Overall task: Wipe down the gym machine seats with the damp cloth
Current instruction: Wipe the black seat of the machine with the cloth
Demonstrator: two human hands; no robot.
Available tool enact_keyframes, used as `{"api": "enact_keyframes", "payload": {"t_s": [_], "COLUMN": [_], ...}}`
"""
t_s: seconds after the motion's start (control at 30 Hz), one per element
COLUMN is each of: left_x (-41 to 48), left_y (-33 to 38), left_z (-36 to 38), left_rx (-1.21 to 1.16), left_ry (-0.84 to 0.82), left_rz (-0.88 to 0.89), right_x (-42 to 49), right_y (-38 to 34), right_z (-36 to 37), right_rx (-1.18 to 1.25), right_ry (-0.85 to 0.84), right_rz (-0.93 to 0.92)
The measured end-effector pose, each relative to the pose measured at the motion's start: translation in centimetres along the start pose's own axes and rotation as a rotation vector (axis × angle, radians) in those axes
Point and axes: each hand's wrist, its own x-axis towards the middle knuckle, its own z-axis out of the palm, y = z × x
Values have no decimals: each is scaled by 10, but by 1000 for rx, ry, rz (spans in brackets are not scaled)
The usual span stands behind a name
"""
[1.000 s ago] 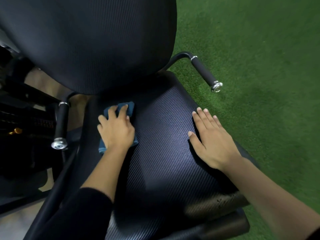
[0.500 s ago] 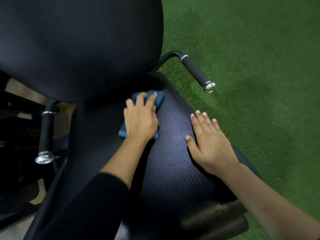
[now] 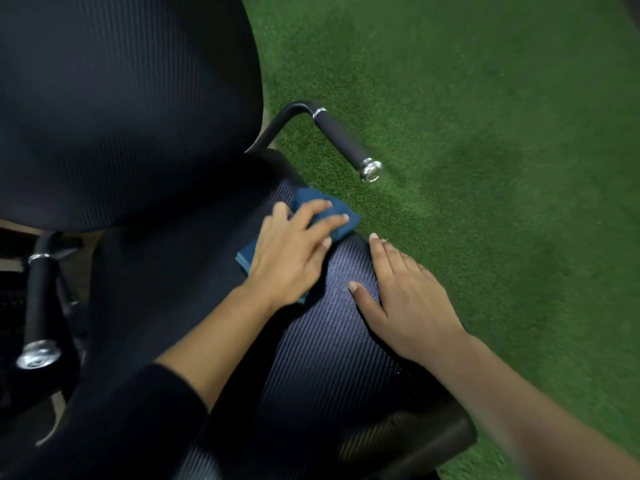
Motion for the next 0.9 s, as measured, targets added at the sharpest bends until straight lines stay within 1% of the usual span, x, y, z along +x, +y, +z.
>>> {"api": "enact_keyframes", "payload": {"t_s": [0.1, 0.17, 0.2, 0.33, 0.43, 0.5, 0.57, 0.67, 0.77, 0.9], "left_x": [9, 34, 49, 98, 105, 95, 80, 53, 19, -37], "left_y": [-3, -13, -19, -43, -43, -31, -15, 12, 35, 63], "left_z": [-1, 2, 4, 8, 11, 14, 15, 11, 6, -7], "left_rx": [-56, 4, 51, 242, 267, 244, 208, 93, -38, -162], "left_ry": [-4, -25, -48, -169, -178, -132, -105, -77, -2, -19], "left_rz": [105, 120, 100, -94, -189, -204, -166, -138, -170, -252], "right_x": [-4, -4, -4, -6, -6, -7, -8, -14, -22, -28], "right_y": [0, 0, 1, 1, 2, 2, 2, 7, 16, 22], "right_z": [-2, -3, -3, -4, -5, -6, -6, -8, -14, -18], "right_rx": [26, 16, 14, 9, 35, 33, 25, 70, 140, 217], "right_ry": [-2, -3, -1, 2, -12, -9, -6, -3, 22, -2], "right_rz": [26, 29, 29, 28, 27, 40, 55, 66, 90, 123]}}
